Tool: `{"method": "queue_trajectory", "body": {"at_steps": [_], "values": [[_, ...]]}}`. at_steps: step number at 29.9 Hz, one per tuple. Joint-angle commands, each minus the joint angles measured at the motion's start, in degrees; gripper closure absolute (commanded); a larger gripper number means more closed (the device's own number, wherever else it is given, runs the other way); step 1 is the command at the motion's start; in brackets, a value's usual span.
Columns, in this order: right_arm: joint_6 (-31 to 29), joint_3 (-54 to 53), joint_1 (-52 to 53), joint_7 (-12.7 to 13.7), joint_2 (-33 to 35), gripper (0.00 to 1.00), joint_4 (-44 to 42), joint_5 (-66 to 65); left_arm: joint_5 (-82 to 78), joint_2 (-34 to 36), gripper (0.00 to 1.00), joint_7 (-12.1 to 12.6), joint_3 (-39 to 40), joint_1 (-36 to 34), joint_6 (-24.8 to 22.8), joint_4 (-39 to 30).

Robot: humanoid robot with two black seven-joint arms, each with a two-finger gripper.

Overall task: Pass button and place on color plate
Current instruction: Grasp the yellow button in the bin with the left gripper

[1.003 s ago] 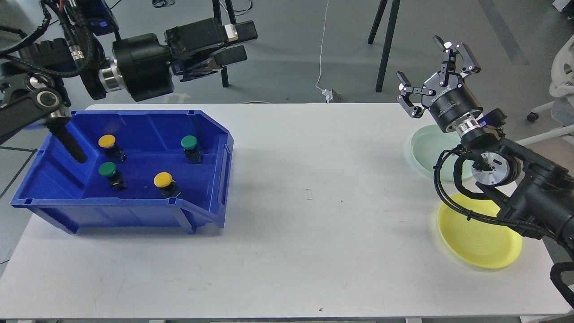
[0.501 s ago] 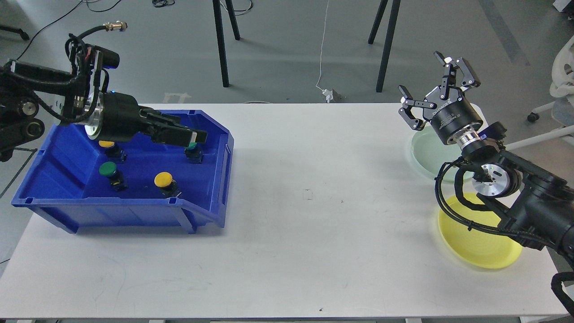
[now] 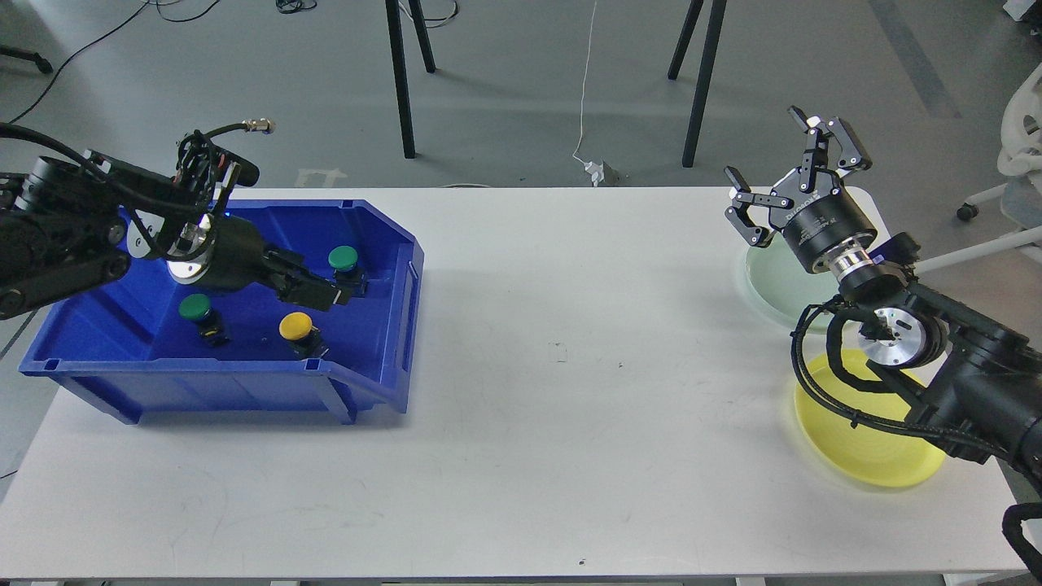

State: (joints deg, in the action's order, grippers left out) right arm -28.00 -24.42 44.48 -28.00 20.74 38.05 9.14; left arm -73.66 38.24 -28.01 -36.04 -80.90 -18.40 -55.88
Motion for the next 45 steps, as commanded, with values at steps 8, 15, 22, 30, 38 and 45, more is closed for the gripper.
{"method": "queue_trajectory", "body": {"at_steps": [8, 15, 22, 30, 38, 45], "values": [[0.0, 0.08, -0.18, 0.0, -0.09, 0.01, 0.0, 0.0, -0.08, -0.36, 0.0, 0.01, 0.35, 3.03, 0.39, 1.74], [0.0, 0.08, -0.27, 0.0, -0.09, 0.01, 0.09, 0.0, -0.08, -0.45, 0.0, 0.01, 0.18, 3.99, 0.39, 3.75], [0.0, 0.08, -0.44, 0.0, -0.09, 0.01, 0.09, 0.0, 0.0, -2.65, 0.0, 0.01, 0.53, 6.63, 0.39, 7.45], [0.0, 0.08, -0.44, 0.0, -0.09, 0.01, 0.09, 0.0, 0.0, -2.82, 0.01, 0.01, 0.62, 8.39, 0.39, 8.77], [0.0, 0.08, -0.62, 0.0, -0.09, 0.01, 0.0, 0.0, 0.01, -2.91, 0.03, 0.01, 0.7, 9.18, 0.39, 9.74], [0.0, 0.08, -0.97, 0.0, -0.09, 0.01, 0.0, 0.0, 0.0, -2.91, 0.05, 0.01, 0.79, 9.27, 0.39, 9.74]]}}
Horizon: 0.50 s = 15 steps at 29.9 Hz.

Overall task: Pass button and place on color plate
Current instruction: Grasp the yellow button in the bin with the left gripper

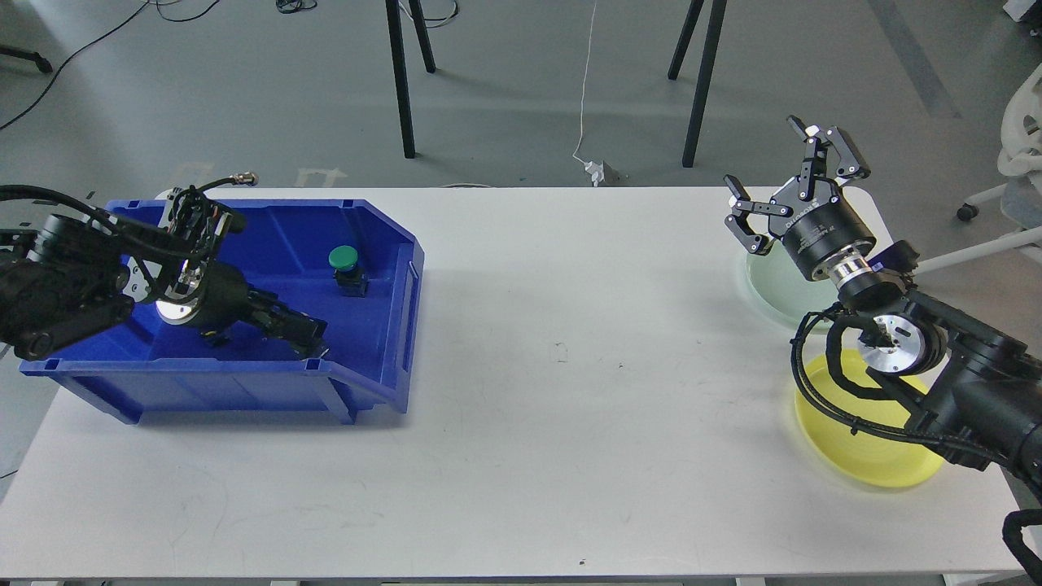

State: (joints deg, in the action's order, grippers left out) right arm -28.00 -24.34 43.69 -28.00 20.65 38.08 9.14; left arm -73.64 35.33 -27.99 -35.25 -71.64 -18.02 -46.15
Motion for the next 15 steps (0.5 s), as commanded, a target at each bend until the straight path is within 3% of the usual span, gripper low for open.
{"method": "queue_trajectory", "body": {"at_steps": [1, 9, 15], "values": [[0.0, 0.0, -0.19, 0.0, 0.0, 0.01, -0.02, 0.0, -0.01, 0.0, 0.06, -0.01, -0.08, 0.01, 0.0, 0.0], [0.0, -0.09, -0.36, 0.0, 0.09, 0.01, -0.02, 0.0, -0.1, 0.0, 0.17, -0.01, -0.17, 0.19, 0.0, 0.0], [0.0, 0.0, -0.63, 0.0, 0.09, 0.01, -0.02, 0.0, -0.1, 0.0, 0.18, -0.01, -0.25, 0.28, 0.0, 0.0]]}}
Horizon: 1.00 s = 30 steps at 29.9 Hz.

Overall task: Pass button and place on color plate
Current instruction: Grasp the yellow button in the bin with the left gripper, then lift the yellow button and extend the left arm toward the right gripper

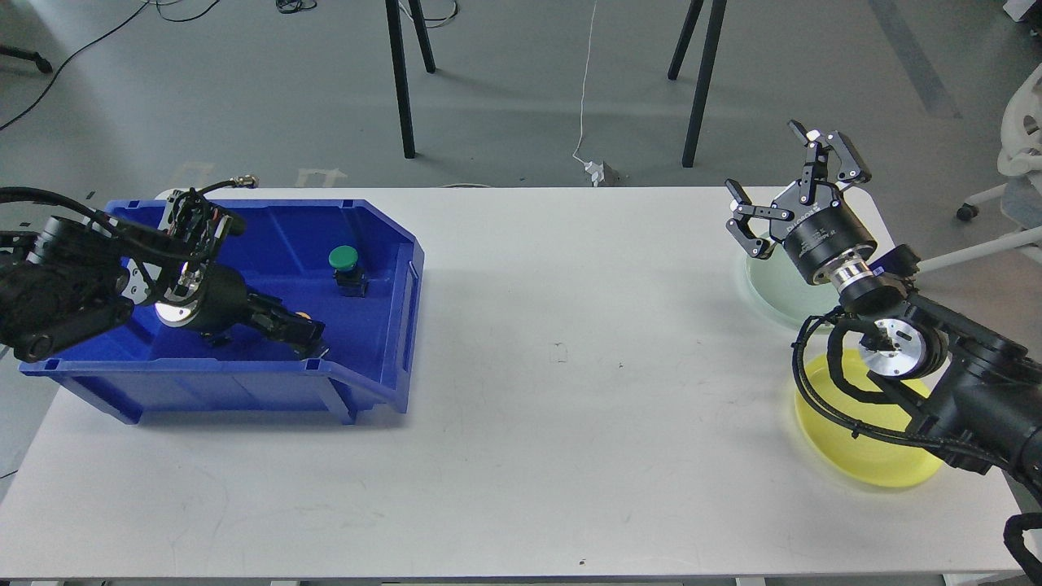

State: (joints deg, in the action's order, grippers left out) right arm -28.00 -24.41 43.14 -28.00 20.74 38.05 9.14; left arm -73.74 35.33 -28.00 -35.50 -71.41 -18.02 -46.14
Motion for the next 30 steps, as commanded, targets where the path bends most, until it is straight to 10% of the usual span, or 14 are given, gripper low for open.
{"method": "queue_trajectory", "body": {"at_steps": [1, 30], "values": [[0.0, 0.06, -0.07, 0.0, 0.0, 0.01, 0.0, 0.0, 0.0, 0.0, 0.18, 0.0, -0.01, -0.04, 0.0, 0.0], [0.0, 0.06, -0.95, 0.0, -0.09, 0.01, 0.0, 0.0, -0.97, 0.09, 0.61, 0.0, -0.27, -0.04, 1.4, -0.09]]}}
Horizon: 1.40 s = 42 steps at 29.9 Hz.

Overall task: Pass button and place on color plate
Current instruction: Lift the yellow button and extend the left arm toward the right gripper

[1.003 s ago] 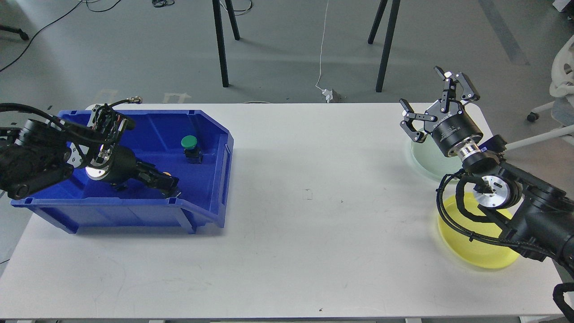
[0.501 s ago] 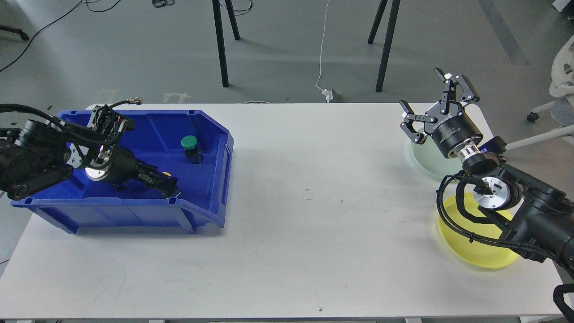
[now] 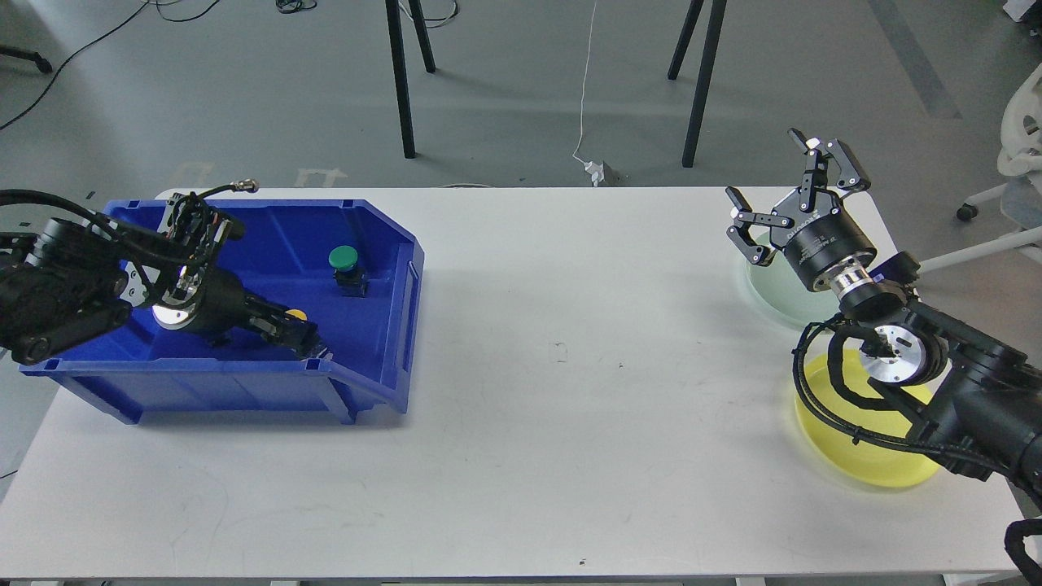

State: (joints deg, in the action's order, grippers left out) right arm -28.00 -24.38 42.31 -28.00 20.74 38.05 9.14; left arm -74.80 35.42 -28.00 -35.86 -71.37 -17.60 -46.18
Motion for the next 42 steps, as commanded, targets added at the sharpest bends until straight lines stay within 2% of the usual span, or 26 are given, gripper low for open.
{"method": "queue_trajectory", "body": {"at_steps": [1, 4, 10, 15, 20, 27, 29, 32, 35, 37, 42], "values": [[0.0, 0.03, -0.13, 0.0, 0.0, 0.01, 0.0, 0.0, 0.09, 0.0, 0.63, 0.0, 0.0, -0.09, 1.25, -0.14], [0.0, 0.03, -0.21, 0.0, 0.0, 0.01, 0.0, 0.0, 0.09, 0.0, 0.67, 0.0, 0.0, -0.18, 1.25, -0.14], [0.0, 0.03, -0.39, 0.0, 0.0, 0.01, 0.0, 0.0, 0.18, 0.09, 0.7, 0.0, 0.09, -0.26, 1.25, -0.67], [0.0, -0.05, -0.39, 0.0, -0.09, 0.01, 0.0, 0.0, 0.18, 0.7, 0.87, 0.0, 0.26, -0.53, 1.08, -1.02], [0.0, -0.23, -0.3, 0.0, -0.09, 0.01, 0.0, 0.0, 0.36, 3.33, 0.89, 0.0, 2.01, -1.75, 0.9, -4.26], [0.0, -5.41, 0.4, 0.0, -0.35, 0.01, 0.0, 0.0, 0.88, 13.08, 0.89, 0.0, 13.87, -6.94, -1.37, -15.77], [0.0, -7.52, 0.58, 0.0, -0.35, 0.01, -0.09, 0.0, 1.49, 15.99, 0.89, 0.0, 19.75, -7.82, -4.18, -20.68], [0.0, -8.4, 0.49, 0.0, 0.0, 0.01, 0.61, 0.09, 7.62, 17.84, 0.89, 0.0, 28.45, -6.86, -5.87, -27.37], [0.0, -8.4, 0.49, 0.0, 0.44, 0.01, 0.88, 0.0, 18.69, 16.71, 0.88, 0.0, 30.49, -5.89, -4.99, -30.54], [0.0, -8.49, 0.49, 0.0, 2.01, 0.01, 1.93, 0.0, 25.64, 13.03, 0.88, 0.0, 31.64, -5.45, -3.5, -32.04], [0.0, -9.02, 0.32, 0.0, 7.28, 0.01, 7.2, -0.44, 35.06, 1.52, 0.87, 0.0, 33.74, -0.28, 6.16, -32.48]]}}
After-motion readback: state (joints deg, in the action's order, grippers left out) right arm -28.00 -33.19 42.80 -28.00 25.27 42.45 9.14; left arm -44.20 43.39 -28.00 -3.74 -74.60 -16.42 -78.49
